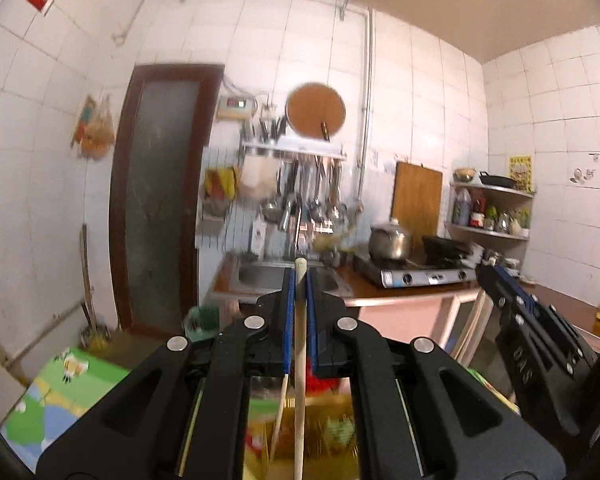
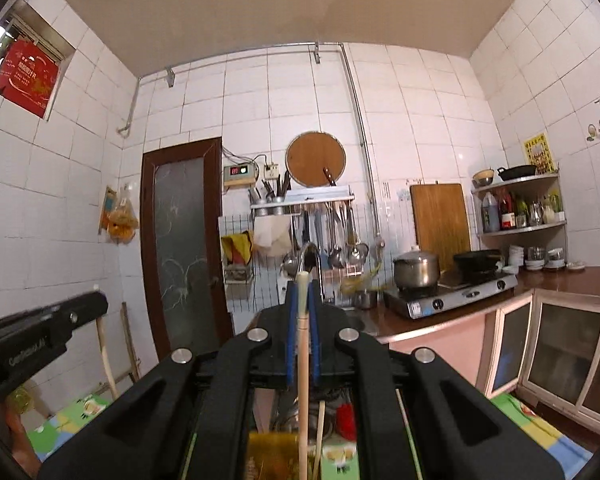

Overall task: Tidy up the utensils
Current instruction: 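Carry both chopsticks over the holder and open both tools to drop them, then move both tools back toward the spoon and chopsticks on the table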

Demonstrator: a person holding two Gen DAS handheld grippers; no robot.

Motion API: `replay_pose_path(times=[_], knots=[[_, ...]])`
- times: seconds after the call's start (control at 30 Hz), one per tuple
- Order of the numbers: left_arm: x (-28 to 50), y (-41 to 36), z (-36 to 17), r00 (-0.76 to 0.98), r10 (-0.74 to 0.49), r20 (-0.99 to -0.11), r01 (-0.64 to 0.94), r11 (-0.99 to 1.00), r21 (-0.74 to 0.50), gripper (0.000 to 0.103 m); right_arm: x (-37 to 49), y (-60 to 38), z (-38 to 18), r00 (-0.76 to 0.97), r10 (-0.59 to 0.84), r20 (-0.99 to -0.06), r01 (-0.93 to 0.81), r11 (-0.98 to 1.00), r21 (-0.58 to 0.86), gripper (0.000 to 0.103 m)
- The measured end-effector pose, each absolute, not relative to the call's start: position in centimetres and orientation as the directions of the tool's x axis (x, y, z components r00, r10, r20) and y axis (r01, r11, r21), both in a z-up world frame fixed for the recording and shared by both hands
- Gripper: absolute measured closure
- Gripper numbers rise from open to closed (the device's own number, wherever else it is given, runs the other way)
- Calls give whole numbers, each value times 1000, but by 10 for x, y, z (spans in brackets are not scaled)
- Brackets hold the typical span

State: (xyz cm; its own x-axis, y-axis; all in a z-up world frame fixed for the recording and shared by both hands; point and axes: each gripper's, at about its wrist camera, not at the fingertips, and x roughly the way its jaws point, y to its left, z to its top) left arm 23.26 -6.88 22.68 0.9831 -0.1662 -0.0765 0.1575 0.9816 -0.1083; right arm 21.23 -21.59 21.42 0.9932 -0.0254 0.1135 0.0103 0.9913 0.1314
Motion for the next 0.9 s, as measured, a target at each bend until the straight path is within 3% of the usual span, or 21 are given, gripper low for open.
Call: replay_pose_path(times=[0.17,0.4,0.6,0.63,0.67,0.7,0.73,0.77,0.9], knots=[[280,-88,202,984,-160,-76,154,985,-76,99,248,-215,193,997,-12,81,1,991,133,97],[324,-91,125,961,-147,-233,136,989,-64,99,279,-211,128,998,-2,-59,7,996,87,97],[326,-78,118,943,-144,-301,127,989,-76,98,290,-214,109,983,-13,-183,24,998,55,97],[324,-76,122,939,-144,-313,126,989,-78,89,290,-216,108,977,-17,-213,27,999,47,96],[319,-70,128,936,-143,-323,123,989,-80,69,290,-218,110,970,-25,-240,35,999,39,92],[315,-68,132,936,-135,-324,115,990,-81,55,290,-221,112,967,-32,-254,42,998,36,69],[306,-62,139,938,-125,-323,103,991,-82,31,287,-225,115,965,-35,-261,47,998,41,35],[301,-58,142,939,-124,-319,103,991,-82,22,278,-231,121,968,-38,-249,54,997,56,29],[267,-33,160,945,-90,-313,72,995,-66,7,256,-245,141,962,-81,-260,97,994,48,27]])
